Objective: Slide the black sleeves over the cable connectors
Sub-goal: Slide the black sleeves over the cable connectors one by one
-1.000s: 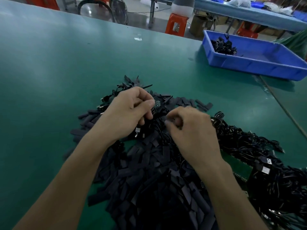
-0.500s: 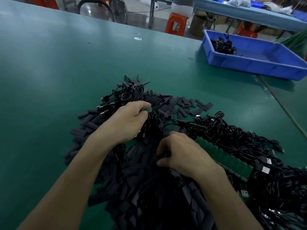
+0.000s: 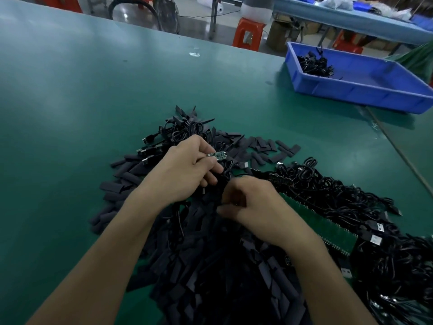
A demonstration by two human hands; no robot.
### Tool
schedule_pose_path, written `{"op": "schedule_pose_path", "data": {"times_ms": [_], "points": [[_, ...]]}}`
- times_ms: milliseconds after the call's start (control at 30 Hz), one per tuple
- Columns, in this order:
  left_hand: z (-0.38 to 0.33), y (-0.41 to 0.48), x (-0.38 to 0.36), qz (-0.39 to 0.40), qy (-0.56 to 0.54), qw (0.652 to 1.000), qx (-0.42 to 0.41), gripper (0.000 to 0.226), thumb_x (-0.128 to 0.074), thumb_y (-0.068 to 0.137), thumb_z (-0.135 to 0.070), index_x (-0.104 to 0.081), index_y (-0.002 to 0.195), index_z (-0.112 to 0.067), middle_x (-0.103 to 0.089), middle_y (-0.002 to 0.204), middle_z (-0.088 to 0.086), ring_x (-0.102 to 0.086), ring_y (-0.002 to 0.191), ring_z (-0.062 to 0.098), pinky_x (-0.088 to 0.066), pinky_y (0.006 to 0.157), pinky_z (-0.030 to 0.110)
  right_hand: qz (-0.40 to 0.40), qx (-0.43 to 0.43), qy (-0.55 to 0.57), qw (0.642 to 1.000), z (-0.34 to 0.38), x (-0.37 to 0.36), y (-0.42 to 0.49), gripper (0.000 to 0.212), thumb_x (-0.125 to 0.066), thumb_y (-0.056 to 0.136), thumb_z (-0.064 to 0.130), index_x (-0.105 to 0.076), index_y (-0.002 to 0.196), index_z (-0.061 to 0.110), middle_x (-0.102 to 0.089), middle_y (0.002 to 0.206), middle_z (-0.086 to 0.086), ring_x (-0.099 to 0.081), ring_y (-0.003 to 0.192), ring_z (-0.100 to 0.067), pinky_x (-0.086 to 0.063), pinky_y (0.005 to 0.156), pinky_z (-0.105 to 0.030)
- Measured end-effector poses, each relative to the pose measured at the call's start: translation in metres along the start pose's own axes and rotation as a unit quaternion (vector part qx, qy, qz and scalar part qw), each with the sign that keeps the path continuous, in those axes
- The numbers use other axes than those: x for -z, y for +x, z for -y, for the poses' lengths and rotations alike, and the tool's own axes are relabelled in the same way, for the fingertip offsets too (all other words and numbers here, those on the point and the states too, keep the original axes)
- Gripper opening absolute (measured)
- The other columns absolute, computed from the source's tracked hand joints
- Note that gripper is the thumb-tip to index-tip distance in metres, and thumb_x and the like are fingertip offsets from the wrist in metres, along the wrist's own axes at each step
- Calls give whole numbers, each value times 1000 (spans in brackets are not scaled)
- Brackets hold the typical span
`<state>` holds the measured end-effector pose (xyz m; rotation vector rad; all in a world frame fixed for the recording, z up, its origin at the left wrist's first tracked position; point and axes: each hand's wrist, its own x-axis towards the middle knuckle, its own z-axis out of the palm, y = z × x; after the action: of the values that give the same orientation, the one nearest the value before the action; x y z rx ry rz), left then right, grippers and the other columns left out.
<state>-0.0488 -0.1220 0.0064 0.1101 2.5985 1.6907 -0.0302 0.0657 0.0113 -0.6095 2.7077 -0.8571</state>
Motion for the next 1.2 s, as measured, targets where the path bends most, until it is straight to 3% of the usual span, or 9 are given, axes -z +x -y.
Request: {"op": "schedule_pose_path", "data": {"times_ms": [67, 200, 267, 367, 433, 600, 767, 967, 1200], "points": [[0, -1, 1, -25, 18, 1000, -6, 12, -62, 99, -16, -63, 94, -27, -75, 74, -10, -68, 58, 7, -49, 54, 16, -65, -7, 85, 994, -2, 7, 0, 17, -71, 90, 33, -56, 81, 33, -61, 80, 12, -59, 72, -3, -48, 62, -16], [-2, -3, 2, -53, -12, 998, -18, 8, -71, 93, -19, -75, 95, -27, -72, 63, -5, -67, 51, 10, -50, 52, 14, -164, -39, 220, 961, -10, 17, 1, 17, -63, 97, 23, -50, 89, 29, -67, 74, 4, -67, 62, -11, -50, 60, -29], [-3, -3, 2, -55, -38, 998, -13, 7, -74, 91, -19, -76, 97, -23, -74, 68, 0, -70, 57, 15, -57, 59, 22, -182, -38, 263, 947, -13, 20, 2, 15, -61, 98, 18, -50, 100, 28, -68, 71, 0, -66, 59, -12, -50, 62, -31], [-3, -3, 2, -49, -59, 997, -10, 14, -77, 88, -17, -75, 102, -18, -75, 72, 2, -74, 66, 22, -63, 66, 33, -195, -22, 244, 950, -17, 19, 1, 23, -59, 100, 16, -61, 116, 32, -67, 68, 8, -62, 60, -4, -49, 63, -21], [-4, -3, 2, -42, -54, 998, -10, 12, -77, 88, -17, -74, 100, -19, -75, 72, 1, -74, 67, 21, -63, 67, 33, -202, -20, 241, 949, -16, 19, 1, 22, -57, 101, 16, -68, 113, 31, -67, 68, 13, -60, 61, 0, -48, 61, -17], [-8, -5, 1, -31, -51, 998, -15, 8, -78, 87, -14, -74, 93, -17, -75, 71, -1, -74, 67, 16, -61, 65, 25, -199, -1, 335, 921, -10, 21, -1, 16, -69, 93, 8, -69, 104, 20, -74, 79, -1, -68, 62, -8, -48, 57, -12], [-12, -7, 1, -19, -62, 998, -18, 6, -77, 88, -14, -74, 91, -19, -75, 72, -1, -74, 66, 15, -59, 63, 21, -213, 18, 317, 924, -9, 21, -1, 23, -81, 82, 10, -73, 100, 21, -76, 82, 4, -72, 71, -9, -54, 66, -15], [-12, -7, 3, -18, -73, 997, -15, 5, -76, 88, -14, -74, 90, -18, -76, 73, -1, -73, 64, 14, -57, 60, 20, -250, 8, 244, 937, -13, 18, 2, 16, -75, 88, 21, -68, 97, 32, -73, 89, 6, -69, 85, -9, -55, 79, -22], [-15, -8, 2, -5, -90, 996, -15, 4, -75, 89, -13, -74, 90, -17, -77, 75, 1, -72, 61, 13, -57, 58, 21, -274, 23, 224, 935, -12, 15, 3, 7, -68, 92, 26, -67, 93, 33, -67, 78, 12, -59, 68, 3, -47, 66, -14]]}}
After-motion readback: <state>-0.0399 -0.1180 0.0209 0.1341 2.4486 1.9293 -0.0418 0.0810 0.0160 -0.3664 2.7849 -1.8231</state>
